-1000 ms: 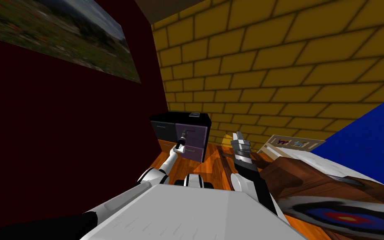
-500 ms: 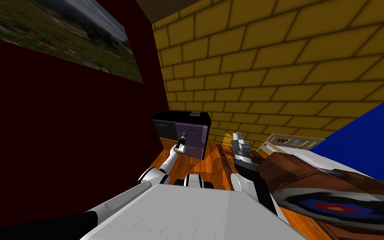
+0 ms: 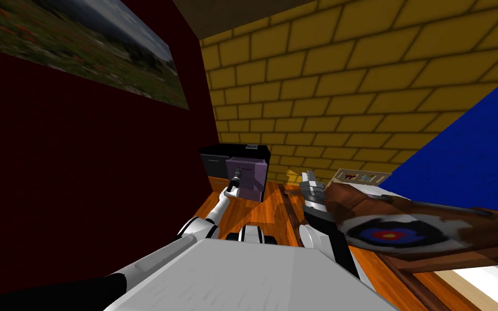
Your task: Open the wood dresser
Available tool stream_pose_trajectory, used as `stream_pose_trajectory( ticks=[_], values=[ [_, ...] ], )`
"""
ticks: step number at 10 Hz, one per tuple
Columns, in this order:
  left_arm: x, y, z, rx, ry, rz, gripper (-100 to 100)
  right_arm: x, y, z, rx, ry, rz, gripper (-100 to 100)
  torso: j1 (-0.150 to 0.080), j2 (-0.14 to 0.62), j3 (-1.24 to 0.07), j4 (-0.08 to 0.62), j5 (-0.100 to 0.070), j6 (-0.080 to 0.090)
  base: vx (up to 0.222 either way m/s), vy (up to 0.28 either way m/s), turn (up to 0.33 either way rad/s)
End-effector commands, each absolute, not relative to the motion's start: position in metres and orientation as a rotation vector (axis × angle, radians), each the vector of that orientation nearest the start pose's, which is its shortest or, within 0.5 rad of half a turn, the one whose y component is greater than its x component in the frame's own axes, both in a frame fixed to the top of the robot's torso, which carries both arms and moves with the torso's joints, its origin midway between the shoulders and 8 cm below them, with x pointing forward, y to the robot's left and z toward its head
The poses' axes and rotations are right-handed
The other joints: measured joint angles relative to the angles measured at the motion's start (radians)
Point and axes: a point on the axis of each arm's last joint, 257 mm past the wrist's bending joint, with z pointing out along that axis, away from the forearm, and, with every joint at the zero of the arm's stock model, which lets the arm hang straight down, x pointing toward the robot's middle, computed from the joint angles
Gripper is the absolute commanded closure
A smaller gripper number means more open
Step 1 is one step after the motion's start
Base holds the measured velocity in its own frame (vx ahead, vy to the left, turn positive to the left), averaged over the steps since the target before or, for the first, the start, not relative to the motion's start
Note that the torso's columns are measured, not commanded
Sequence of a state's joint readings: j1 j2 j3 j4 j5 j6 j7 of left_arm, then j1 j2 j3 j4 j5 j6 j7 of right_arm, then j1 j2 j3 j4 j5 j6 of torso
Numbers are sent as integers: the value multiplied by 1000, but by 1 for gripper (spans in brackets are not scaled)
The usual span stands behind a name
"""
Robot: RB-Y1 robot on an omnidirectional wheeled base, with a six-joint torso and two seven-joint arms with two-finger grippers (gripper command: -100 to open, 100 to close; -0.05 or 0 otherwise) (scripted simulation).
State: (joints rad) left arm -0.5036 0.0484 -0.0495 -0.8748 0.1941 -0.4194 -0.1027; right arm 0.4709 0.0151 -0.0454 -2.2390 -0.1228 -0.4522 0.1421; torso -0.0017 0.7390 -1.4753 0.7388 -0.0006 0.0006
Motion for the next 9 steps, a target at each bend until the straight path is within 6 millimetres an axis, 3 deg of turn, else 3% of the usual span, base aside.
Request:
stream_pose_trajectory(
  ticks=[1, 2, 8, 9],
  values=[
    [651, 173, -189, -1013, 1127, -1348, 100, 356, -311, 7, 737, 603, 1199, 0, -1, 0, 0, 0, 0, 0, -133, 15, -160],
    [651, 173, -189, -1013, 1127, -1348, 100, 356, -311, 7, 737, 603, 1199, 0, 0, 1, 0, 0, 0, 1, -91, 21, -89],
    [661, 241, -184, -1056, 1046, -1264, 100, 356, -311, 7, 737, 604, 1199, 0, 1, 1, 0, 0, 0, 1, -135, 13, -206],
    [660, 232, -188, -1053, 1058, -1275, 100, 356, -311, 7, 737, 603, 1199, 0, 3, 1, 0, 1, 0, -4, -79, 1, -12]
  ],
)
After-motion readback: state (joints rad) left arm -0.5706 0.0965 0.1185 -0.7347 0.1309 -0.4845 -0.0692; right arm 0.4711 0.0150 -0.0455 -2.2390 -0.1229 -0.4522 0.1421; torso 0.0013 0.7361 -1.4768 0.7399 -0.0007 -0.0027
